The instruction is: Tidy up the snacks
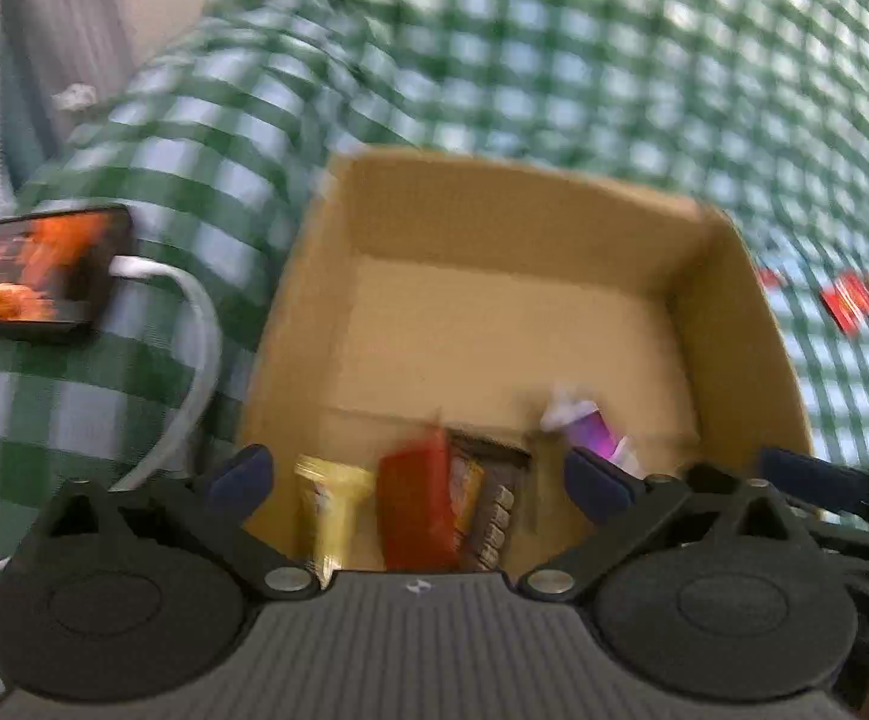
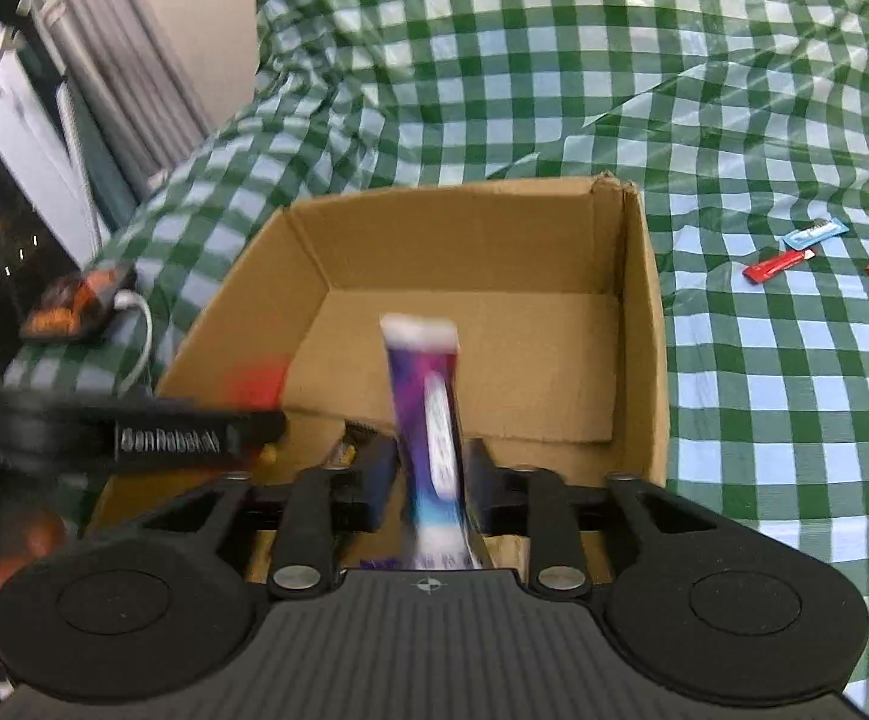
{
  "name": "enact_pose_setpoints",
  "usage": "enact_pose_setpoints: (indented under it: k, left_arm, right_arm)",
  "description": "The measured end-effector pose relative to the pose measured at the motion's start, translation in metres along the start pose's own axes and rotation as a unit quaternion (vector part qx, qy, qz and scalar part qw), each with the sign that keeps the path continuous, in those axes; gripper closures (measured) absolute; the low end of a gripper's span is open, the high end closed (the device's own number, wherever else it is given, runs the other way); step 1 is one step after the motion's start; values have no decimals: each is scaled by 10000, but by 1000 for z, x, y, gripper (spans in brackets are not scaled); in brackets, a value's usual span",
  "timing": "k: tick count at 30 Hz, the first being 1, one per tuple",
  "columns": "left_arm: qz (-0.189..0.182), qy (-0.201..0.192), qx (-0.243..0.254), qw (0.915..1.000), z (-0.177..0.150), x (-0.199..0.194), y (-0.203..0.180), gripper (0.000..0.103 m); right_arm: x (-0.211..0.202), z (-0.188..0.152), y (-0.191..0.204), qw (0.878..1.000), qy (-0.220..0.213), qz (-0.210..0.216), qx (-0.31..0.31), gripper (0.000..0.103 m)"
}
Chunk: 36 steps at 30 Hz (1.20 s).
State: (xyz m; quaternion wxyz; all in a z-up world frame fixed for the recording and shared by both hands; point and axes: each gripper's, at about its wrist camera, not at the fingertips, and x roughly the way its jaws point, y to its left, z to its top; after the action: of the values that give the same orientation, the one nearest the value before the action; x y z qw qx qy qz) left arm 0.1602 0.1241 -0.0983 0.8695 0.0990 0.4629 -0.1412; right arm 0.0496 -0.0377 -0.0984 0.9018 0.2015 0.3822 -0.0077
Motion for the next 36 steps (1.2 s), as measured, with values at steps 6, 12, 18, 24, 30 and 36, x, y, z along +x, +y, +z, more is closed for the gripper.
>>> enact_pose_setpoints:
  k: [6,12,18,24,30,36]
  left_arm:
    - [56,39,43,10000,-19,-21,12,0]
    - [196,56,24,9998,-55,-63,17,0]
    - [247,16,47,9997,-87,-108,12,0]
    - [289,-229,150,9992,-106,-147,2,0]
    - [354,-413,312,9980,-128,-173,-11,0]
    - [416,-658,366,9963,-141,-195,-19,0]
  right_arm:
    - [-19,-1,-1,9998,-120,55,123,23]
    - [-55,-33,9,9998,73,40,178,18]
    - [-100,-60,28,10000,-32,-63,-46,14]
    - [-142,-77,51,9977,-451,-219,-458,10]
    - [-172,-93,55,9957,-633,-248,-629,9]
    - [-197,-106,49,9947,-744,-328,-625,8]
